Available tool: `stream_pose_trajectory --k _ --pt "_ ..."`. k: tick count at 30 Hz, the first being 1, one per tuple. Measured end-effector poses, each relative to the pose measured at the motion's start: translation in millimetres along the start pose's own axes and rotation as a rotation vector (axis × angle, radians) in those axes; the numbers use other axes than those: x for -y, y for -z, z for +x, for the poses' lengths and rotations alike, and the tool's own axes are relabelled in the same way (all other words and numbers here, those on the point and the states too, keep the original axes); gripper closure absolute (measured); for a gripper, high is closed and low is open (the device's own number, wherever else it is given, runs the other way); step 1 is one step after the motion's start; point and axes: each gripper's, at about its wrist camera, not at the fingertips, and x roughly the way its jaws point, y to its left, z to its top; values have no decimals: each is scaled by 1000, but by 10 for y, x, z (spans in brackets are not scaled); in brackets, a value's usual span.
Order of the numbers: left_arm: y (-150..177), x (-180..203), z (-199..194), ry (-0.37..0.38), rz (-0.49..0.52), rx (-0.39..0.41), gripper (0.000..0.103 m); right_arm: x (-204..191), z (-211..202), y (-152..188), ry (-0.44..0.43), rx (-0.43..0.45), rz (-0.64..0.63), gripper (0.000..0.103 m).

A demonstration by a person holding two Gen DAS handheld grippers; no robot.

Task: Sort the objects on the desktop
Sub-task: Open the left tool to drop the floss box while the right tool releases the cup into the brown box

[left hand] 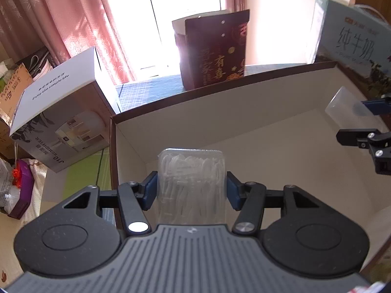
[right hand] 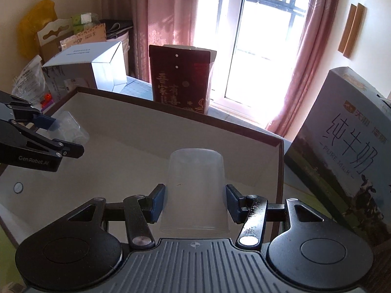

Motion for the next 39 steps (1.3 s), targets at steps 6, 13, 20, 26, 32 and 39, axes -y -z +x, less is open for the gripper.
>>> stream_pose_trajectory --k 6,13,20,26,32,39 --pt "-87 -52 245 -25 29 -27 51 -61 288 -80 42 -29 -85 53" --pt "-138 31 399 -54 111 -32 50 -23 529 -87 109 -77 -143 53" --pt "-154 54 450 -66 127 -13 50 32 602 -13 152 -70 -177 53" --pt "-140 55 418 -46 121 -5 40 85 509 -30 169 8 -161 47" --pt "-84 90 285 -18 118 16 29 145 298 -46 128 64 -147 19" --pt "-18 89 -74 36 65 63 18 197 -87 139 10 118 -70 11"
